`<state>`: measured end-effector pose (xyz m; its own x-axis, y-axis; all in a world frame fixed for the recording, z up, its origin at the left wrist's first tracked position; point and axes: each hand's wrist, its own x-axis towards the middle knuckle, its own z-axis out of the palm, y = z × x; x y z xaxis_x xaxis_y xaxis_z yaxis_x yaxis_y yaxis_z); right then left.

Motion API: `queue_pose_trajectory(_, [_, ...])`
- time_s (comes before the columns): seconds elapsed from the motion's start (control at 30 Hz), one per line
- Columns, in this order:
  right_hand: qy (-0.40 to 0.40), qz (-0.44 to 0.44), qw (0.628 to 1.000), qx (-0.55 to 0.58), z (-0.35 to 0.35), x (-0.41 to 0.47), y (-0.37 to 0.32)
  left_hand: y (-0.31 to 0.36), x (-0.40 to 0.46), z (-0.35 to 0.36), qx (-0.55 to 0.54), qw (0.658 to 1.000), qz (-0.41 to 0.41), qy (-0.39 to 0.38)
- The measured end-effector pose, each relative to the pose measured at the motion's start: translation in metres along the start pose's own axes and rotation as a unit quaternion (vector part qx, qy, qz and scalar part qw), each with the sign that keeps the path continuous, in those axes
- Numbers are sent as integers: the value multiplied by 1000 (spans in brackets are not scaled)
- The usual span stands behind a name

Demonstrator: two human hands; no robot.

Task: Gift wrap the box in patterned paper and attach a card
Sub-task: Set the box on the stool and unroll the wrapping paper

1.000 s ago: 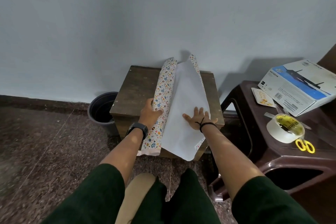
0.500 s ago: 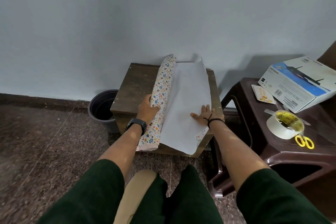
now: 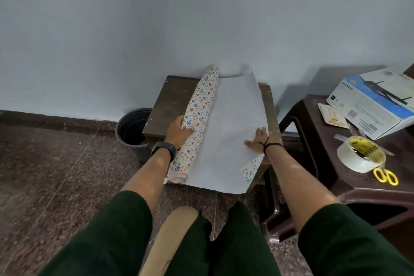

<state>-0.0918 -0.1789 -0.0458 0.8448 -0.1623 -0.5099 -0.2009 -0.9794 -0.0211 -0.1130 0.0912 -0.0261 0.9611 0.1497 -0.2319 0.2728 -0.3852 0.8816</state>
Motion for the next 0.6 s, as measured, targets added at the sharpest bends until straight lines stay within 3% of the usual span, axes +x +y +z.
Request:
queue_pose_trajectory(0.13, [102, 33, 991, -83, -8, -11, -13, -1, -1, 3, -35, 999, -22, -26])
queue_pose_trajectory(0.23, [164, -53, 980, -98, -11, -20, -36, 0, -3, 10, -74, 995, -46, -47])
queue_pose_trajectory(0.3, [149, -121, 981, -1, -11, -24, -58, 2, -6, 19, -114, 989, -63, -68])
queue_pose_trajectory(0.4, [99, -134, 978, 124, -3, -27, -81, -3, -9, 30, -148, 983, -79, -73])
queue_pose_trajectory(0.5, [33, -103, 990, 86, 9, -24, -82, -12, -8, 29, -126, 987, -84, -52])
queue_pose_trajectory(0.6, [21, -85, 995, 39, 13, -21, -72, -17, -6, 20, -27, 998, -41, -40])
